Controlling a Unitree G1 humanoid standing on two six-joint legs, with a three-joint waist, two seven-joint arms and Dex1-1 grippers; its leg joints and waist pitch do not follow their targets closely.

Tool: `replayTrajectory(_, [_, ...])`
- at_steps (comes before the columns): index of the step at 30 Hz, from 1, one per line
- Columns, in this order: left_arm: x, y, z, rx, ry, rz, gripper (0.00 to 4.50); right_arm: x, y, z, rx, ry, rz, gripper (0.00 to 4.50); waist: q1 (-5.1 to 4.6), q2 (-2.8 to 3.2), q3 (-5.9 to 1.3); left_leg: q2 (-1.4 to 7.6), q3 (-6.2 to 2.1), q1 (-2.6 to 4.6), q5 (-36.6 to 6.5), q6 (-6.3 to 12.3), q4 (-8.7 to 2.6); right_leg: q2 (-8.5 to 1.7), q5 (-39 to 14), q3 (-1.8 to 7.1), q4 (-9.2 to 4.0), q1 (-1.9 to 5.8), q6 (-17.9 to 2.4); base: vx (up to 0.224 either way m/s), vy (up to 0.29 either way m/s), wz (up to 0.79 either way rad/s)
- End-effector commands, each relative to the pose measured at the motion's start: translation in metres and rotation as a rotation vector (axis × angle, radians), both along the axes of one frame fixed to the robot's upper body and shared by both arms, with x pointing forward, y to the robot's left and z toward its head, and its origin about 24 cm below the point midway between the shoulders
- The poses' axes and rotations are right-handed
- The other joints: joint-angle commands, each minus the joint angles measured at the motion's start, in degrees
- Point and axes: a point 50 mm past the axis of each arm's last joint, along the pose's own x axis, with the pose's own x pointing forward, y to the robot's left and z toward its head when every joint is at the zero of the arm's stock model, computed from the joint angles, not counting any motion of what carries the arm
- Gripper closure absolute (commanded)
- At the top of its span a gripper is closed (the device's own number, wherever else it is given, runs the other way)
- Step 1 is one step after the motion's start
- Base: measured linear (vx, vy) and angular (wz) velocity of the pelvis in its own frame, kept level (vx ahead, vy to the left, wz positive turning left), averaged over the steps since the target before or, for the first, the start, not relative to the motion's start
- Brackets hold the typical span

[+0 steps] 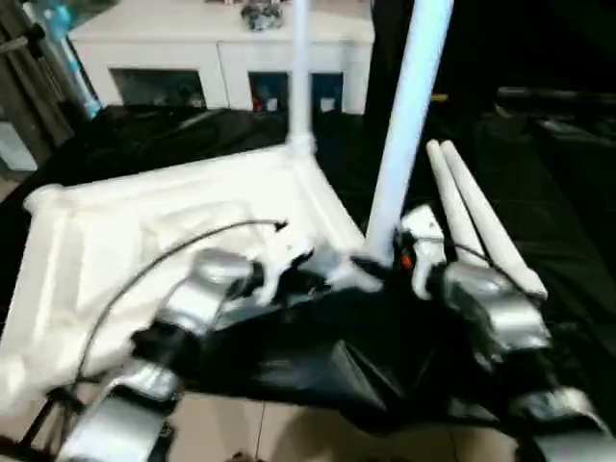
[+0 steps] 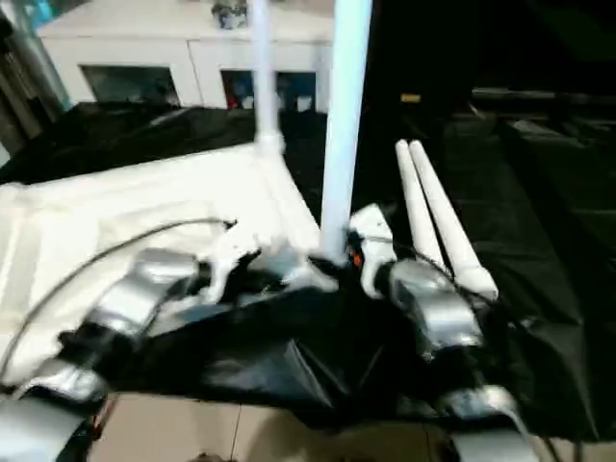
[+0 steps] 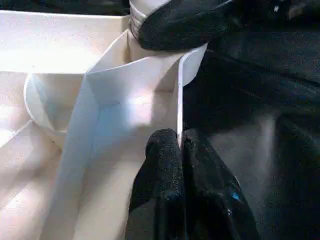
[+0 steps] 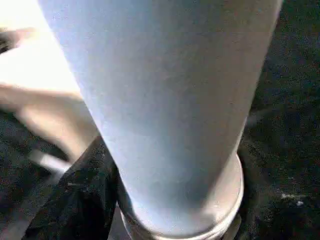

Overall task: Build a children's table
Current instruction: Rotate leg to tighten

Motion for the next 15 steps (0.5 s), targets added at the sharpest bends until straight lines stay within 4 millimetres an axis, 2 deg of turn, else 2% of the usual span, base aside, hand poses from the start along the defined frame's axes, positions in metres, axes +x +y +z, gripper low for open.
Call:
replayTrajectory(1, [0.013, -0.018, 0.022, -0.049, -0.093, 0.067, 4.50, -0.010, 0.032, -0.024, -0.007, 0.093, 0.032, 1.76, -0.30, -0.58, -3.51, 2.67, -1.24, 1.43, -18.97, 0.51, -4.26, -3.71, -24.91, 2.67, -5.68, 1.89, -9.50, 0.000, 0.000, 0.00])
replayTrajectory(2, [0.014, -0.021, 0.022, -0.050, -0.095, 0.094, 4.50, -0.008, 0.035, -0.025, -0.006, 0.095, -0.009, 1.76, -0.31, -0.65, -3.63, 2.61, -1.31, 1.33, -18.79, 0.50, -4.25, -3.68, -24.84, 2.56, -5.63, 2.05, -9.35, 0.000, 0.000, 0.00])
replayTrajectory(4, [0.015, -0.029, 0.021, -0.052, -0.105, 0.126, 4.50, -0.004, 0.047, -0.029, -0.021, 0.089, -0.067, 1.76, -0.37, -0.39, -3.61, 2.64, -1.42, 1.38, -19.09, 0.24, -4.32, -3.72, -24.83, 2.51, -5.64, 1.95, -9.24, 0.000, 0.000, 0.00])
replayTrajectory(5, [0.015, -0.031, 0.021, -0.053, -0.106, 0.128, 4.50, -0.004, 0.051, -0.030, -0.025, 0.085, -0.067, 1.20, -0.49, -0.42, -3.57, 2.63, -1.37, 1.38, -19.41, 0.24, -4.36, -3.62, -24.83, 2.50, -5.72, 1.88, -9.22, 0.000, 0.000, 0.00])
replayTrajectory(8, [0.011, -0.035, 0.020, -0.057, -0.107, 0.092, 4.50, -0.001, 0.056, -0.026, 0.004, 0.067, -0.050, 1.00, -0.42, -0.46, -3.66, 2.66, -1.35, 1.21, -19.53, 0.89, -4.43, -3.63, -22.93, 2.63, -5.57, 2.04, -9.53, 0.000, 0.000, 0.00])
replayTrajectory(10, [0.010, -0.035, 0.019, -0.059, -0.106, 0.079, 4.50, 0.000, 0.056, -0.024, 0.018, 0.065, -0.050, 0.89, -0.43, -0.49, -3.76, 2.73, -1.39, 0.94, -18.52, 1.32, -4.51, -3.62, -20.64, 2.67, -5.24, 2.32, -10.12, 0.000, 0.000, 0.00])
replayTrajectory(11, [0.008, -0.032, 0.020, -0.065, -0.109, 0.050, 4.50, 0.002, 0.053, -0.021, 0.009, 0.038, -0.029, 0.68, -0.40, -0.48, -3.82, 2.76, -1.30, 1.06, -18.16, 1.50, -4.47, -3.60, -19.42, 2.72, -5.15, 2.27, -10.63, 0.000, 0.000, 0.00])
replayTrajectory(12, [0.008, -0.032, 0.020, -0.066, -0.109, 0.048, 4.50, 0.002, 0.052, -0.020, 0.008, 0.036, -0.028, 0.68, -0.40, -0.48, -3.82, 2.76, -1.30, 1.06, -18.16, 1.50, -4.47, -3.60, -19.42, 2.72, -5.15, 2.27, -10.63, 0.000, 0.000, 0.00])
replayTrajectory(14, [0.005, -0.028, 0.020, -0.072, -0.114, -0.003, 4.50, 0.003, 0.046, -0.014, 0.006, -0.005, 0.036, 0.54, -0.52, -0.57, -4.03, 2.70, -1.22, 0.60, -16.16, 2.51, -4.32, -3.70, -16.02, 2.77, -4.68, 2.71, -11.62, 0.000, 0.000, 0.00])
replayTrajectory(15, [0.003, -0.025, 0.020, -0.073, -0.115, -0.024, 4.50, 0.002, 0.043, -0.011, 0.010, -0.019, 0.082, 0.54, -0.53, -0.37, -4.07, 2.75, -1.28, 0.57, -15.56, 2.73, -4.28, -3.71, -15.19, 2.74, -4.53, 2.79, -11.87, 0.000, 0.000, 0.00])
